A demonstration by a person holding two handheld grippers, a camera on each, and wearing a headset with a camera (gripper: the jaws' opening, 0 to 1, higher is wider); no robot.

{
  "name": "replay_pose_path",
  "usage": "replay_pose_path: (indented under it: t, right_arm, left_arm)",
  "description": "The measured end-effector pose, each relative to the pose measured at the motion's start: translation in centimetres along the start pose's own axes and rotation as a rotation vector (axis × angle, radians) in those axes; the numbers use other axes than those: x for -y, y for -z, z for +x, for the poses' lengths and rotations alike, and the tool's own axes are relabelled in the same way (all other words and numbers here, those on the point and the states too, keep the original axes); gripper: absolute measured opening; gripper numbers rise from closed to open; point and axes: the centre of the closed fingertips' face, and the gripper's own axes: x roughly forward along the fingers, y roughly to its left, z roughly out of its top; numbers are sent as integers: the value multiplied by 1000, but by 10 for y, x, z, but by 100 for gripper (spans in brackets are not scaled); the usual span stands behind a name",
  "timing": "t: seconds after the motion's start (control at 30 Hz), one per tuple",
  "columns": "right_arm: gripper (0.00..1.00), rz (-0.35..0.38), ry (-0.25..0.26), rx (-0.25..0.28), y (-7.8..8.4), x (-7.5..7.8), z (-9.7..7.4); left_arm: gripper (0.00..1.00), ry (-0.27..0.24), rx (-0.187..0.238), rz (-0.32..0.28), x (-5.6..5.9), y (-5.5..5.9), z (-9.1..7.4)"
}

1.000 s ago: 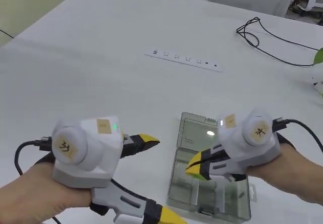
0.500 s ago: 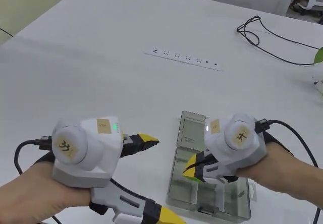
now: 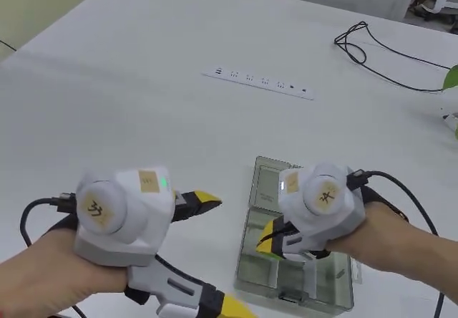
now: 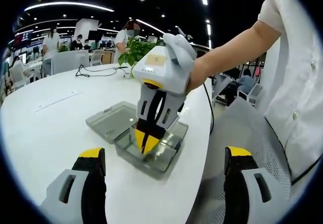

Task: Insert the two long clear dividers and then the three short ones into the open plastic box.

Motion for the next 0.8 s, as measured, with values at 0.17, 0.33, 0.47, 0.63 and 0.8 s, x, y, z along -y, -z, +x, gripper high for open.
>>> replay_pose_path:
  t: [0.17,0.33,0.47,0.63,0.8]
  right_arm:
    - [2,9,6,7,0,1,0]
    - [2,8,11,6,0,1,0]
    - [2,12,21,-2,0,0,0]
    - [2,10,27,-11,0,1,-1]
    - [2,5,34,-2,0,0,-1]
  left_arm:
    - [100,-1,-8,0,1,3,0]
    - [100,-3,-31,4,1,8,2]
    - [100,-1,-34,15,5,6,1]
    - [100,-1,-38,26,7,3,0]
    - [100,-4,-36,37,9,-1,-2]
